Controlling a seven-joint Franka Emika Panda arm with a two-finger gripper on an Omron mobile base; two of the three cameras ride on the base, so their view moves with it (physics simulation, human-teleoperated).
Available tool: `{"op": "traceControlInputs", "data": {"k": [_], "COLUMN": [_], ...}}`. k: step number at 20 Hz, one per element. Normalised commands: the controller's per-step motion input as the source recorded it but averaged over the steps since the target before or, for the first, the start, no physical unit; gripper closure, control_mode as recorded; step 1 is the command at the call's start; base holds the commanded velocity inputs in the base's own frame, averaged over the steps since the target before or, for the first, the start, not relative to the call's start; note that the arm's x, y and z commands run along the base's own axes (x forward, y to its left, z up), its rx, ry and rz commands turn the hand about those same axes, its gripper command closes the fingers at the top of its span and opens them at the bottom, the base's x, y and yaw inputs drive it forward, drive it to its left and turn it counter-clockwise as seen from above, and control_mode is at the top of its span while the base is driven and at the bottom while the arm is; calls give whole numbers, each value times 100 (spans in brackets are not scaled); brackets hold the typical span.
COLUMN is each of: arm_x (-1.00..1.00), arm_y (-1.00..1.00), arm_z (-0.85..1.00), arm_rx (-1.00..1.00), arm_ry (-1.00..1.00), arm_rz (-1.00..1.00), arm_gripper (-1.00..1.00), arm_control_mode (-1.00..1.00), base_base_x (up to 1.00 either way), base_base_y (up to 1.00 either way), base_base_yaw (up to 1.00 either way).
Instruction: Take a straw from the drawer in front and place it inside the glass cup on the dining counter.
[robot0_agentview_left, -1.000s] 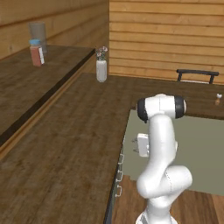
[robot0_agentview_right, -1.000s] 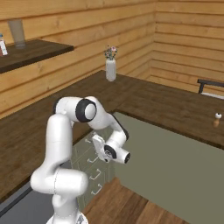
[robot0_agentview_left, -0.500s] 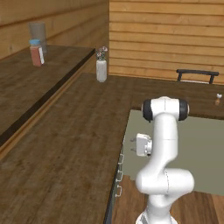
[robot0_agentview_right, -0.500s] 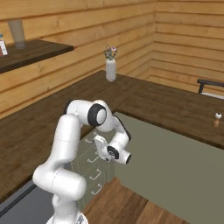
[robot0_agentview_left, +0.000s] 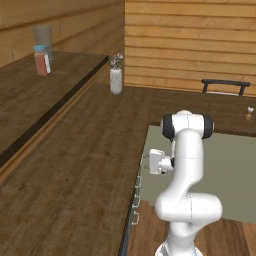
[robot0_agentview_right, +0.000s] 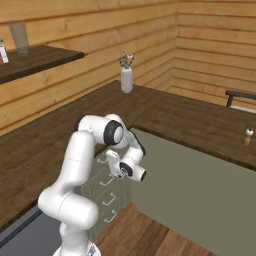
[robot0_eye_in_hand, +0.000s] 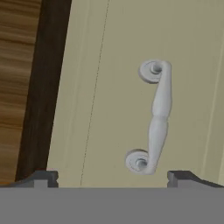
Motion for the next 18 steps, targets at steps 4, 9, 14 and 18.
{"op": "traceControlInputs", "data": {"k": [4, 9, 14, 18], "arm_x": [21, 21, 17, 18], "arm_y": [24, 20, 5, 0], "arm_z": [-15, -21, -31, -38], "arm_rx": [0, 0, 0, 0], "arm_ry": [0, 0, 0, 0], "arm_rz": [0, 0, 0, 0], "arm_gripper": [-100, -100, -100, -100], "arm_control_mode": [-100, -100, -100, -100], "base_base_x": [0, 0, 0, 0], "base_base_y": [0, 0, 0, 0], "base_base_yaw": [0, 0, 0, 0]}}
